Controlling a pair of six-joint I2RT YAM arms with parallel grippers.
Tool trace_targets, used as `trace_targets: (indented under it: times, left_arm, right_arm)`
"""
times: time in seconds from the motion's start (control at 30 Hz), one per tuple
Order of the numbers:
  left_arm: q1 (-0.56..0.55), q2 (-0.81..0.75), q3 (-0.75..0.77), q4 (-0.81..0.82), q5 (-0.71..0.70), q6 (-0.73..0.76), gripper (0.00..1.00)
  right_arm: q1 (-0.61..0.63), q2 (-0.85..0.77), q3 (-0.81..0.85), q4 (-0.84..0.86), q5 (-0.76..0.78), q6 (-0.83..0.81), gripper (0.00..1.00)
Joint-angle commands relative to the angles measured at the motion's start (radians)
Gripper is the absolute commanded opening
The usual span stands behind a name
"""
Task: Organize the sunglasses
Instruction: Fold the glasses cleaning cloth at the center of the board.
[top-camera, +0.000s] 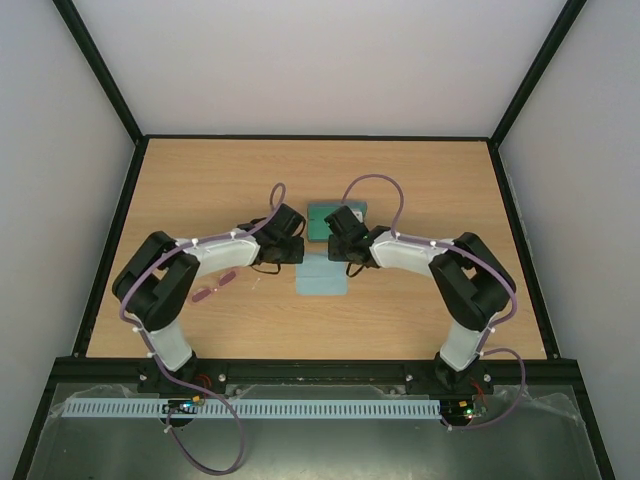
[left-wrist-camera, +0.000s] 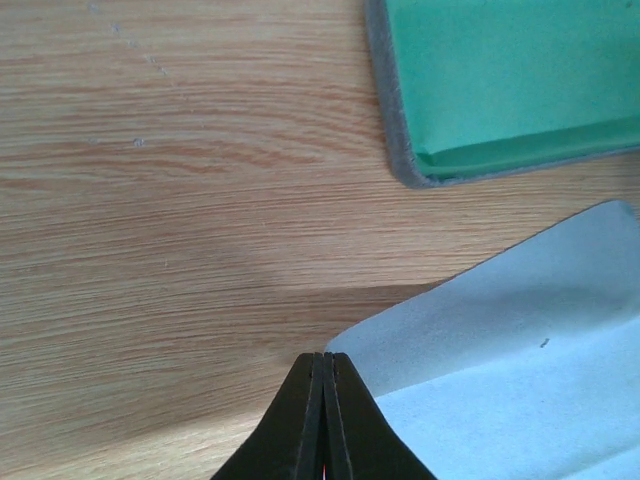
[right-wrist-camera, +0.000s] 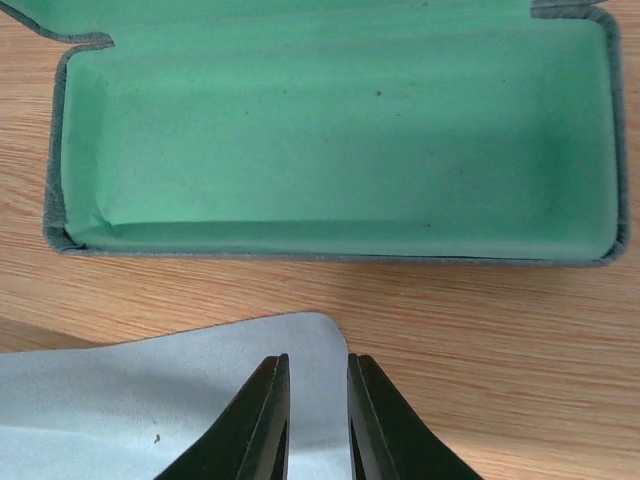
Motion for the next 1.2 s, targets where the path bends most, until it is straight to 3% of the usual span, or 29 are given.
trace_targets:
  times: [0.0, 0.9, 1.17]
  left_arm:
    - [0.007, 0.033, 0.036, -0.026, -0.01, 0.001, 0.02]
    - [0.018, 0.061, 0.05, -0.023, -0.002, 0.013, 0.02]
    - [0.018, 0.067, 0.057, -0.025, 0.001, 0.016, 0.02]
  right_arm:
    - [-0.009, 0.042, 0.044, -0.022, -0.001, -0.01, 0.19]
    - [-0.029, 0.131, 0.067, -0.024, 0.017, -0.025, 0.18]
    - [-0.029, 0.136, 0.053, -0.015, 0.007, -0.024, 0.09]
